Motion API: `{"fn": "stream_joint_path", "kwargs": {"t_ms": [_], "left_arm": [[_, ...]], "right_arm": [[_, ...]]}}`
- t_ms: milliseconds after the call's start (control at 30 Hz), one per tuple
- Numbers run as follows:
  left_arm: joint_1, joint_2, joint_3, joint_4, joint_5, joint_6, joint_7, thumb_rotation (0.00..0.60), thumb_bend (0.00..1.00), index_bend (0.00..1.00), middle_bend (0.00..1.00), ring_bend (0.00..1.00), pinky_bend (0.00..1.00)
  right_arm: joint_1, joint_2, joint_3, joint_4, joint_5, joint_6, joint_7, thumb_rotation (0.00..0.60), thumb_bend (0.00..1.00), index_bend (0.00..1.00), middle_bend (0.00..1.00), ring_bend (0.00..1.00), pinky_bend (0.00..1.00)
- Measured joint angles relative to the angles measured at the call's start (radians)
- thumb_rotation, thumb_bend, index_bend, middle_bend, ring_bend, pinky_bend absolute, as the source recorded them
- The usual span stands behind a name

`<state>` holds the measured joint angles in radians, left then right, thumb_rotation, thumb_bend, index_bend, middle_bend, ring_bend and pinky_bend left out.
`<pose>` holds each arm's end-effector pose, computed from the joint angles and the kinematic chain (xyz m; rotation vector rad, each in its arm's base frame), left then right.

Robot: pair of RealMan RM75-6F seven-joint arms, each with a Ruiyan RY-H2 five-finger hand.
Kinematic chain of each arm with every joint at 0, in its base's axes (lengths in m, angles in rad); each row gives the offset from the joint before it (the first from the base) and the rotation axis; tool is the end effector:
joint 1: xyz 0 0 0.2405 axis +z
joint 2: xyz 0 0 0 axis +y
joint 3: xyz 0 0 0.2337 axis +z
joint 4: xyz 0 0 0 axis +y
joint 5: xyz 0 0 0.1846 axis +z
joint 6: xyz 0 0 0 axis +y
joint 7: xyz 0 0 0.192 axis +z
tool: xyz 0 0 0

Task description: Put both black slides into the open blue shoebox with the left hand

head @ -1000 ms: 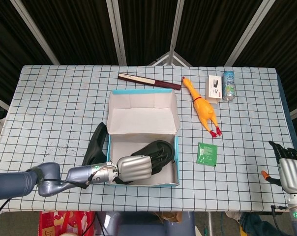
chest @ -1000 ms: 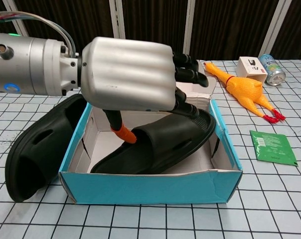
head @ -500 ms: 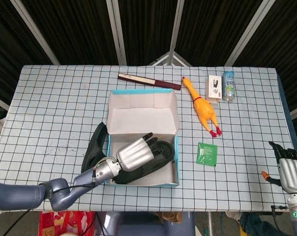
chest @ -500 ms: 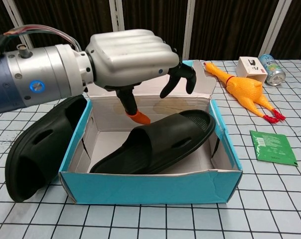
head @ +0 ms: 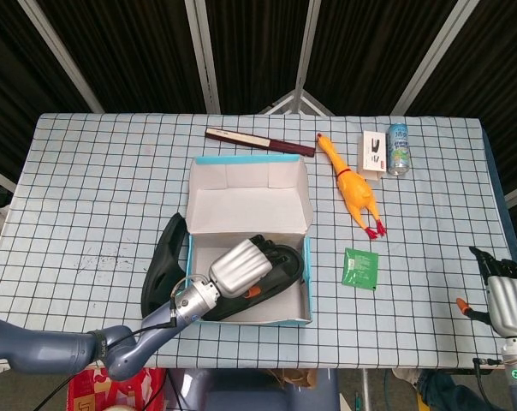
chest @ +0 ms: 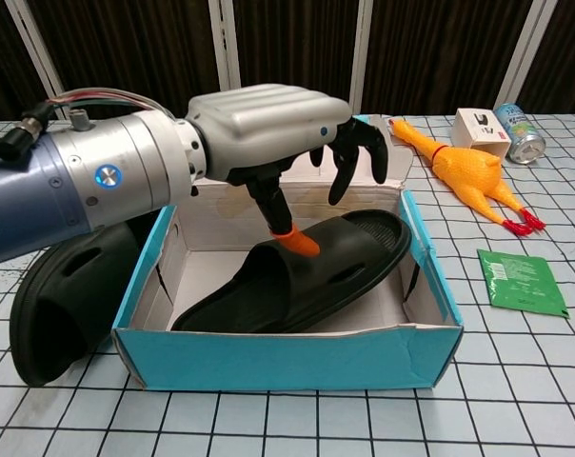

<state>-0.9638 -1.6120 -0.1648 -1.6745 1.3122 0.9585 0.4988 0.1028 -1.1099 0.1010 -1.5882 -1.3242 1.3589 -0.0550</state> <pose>0.0309 0.3038 -0.0379 -2.2548 -0.5273 -1.2174 -0.3159 -0.2375 0.1784 1.3031 -0.9639 0.7388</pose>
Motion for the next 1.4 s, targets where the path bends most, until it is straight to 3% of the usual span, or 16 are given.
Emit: {"fn": "stream_joint_path", "kwargs": {"t_ms": [400,967,1200,1400], "left_arm": [[-0.017,-0.059,-0.002,0.061,-0.063,-0.043,-0.007,0.600,0.15,0.27,0.45,0.31,0.36],[-0.069,-0.154,0.010,0.155,-0.255,-0.125,0.088,0.600,0.15,0.26,0.45,0.31,0.37],[-0.069,-0.154,0.007,0.142,-0.229,-0.097,0.082,0.600,0.15,0.25,0.45,0.31,0.37],[-0.070,-0.099,-0.005,0.072,-0.195,-0.059,0.112,0.600,0.15,0.26,0.42,0.31,0.37]], "right_arm": [[0.001,0.003,0.002,0.004,0.010,-0.008,0.006,0.600,0.23,0.13,0.19,0.24,0.15],[-0.004,0.006,0.003,0.010,0.008,-0.002,0.021,0.600,0.23,0.13,0.19,0.24,0.15],[-0.002,0.005,0.004,0.011,0.009,-0.005,0.019,0.600,0.23,0.13,0.19,0.24,0.15],[-0.002,0.005,0.002,0.008,0.002,-0.001,0.018,0.600,0.23,0.13,0.19,0.24,0.15]]}}
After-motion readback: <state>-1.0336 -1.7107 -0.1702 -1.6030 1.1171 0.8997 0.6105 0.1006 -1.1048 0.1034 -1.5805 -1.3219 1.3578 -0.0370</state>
